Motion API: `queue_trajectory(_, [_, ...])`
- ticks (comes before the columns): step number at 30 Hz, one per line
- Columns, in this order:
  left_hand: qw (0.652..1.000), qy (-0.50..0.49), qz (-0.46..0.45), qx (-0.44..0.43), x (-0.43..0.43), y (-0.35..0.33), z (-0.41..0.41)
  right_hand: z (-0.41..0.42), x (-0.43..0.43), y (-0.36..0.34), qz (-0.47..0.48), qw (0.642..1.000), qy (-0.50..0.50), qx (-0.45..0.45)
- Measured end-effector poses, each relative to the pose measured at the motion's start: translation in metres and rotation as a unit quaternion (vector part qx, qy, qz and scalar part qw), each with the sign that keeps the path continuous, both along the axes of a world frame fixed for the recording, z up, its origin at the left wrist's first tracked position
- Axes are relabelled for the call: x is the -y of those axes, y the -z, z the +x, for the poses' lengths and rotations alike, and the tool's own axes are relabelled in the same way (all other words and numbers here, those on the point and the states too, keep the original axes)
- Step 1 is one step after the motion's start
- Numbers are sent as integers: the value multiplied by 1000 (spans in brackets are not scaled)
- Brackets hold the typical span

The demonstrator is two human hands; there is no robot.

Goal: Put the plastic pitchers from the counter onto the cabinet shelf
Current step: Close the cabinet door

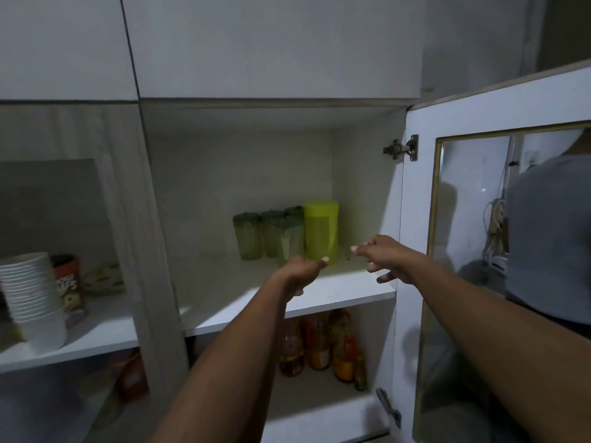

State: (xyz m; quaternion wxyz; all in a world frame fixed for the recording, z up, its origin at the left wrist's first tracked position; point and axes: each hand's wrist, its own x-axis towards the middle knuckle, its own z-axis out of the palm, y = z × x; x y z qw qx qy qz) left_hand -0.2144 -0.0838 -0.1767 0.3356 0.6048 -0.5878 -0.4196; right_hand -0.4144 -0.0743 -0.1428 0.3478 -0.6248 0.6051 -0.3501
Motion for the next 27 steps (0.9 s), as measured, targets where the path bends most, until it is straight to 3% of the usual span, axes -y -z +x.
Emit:
queue_trajectory(7, [997,22,-47,51,-87,-27,-27,-15,-83,-18,-49,998,28,36])
queue_trajectory(15, [990,50,-109,72,-188,-8,-72,-62,-176,6,-148,978,146,16])
queue_trajectory(23, [948,115,-236,179,-260,-18,-146,-150,-254,-9,-334,891,303,-54])
queue_trajectory(27, [919,162,-293,207,-286,-26,-212,-201,-297,-28,-426,792,423,-109])
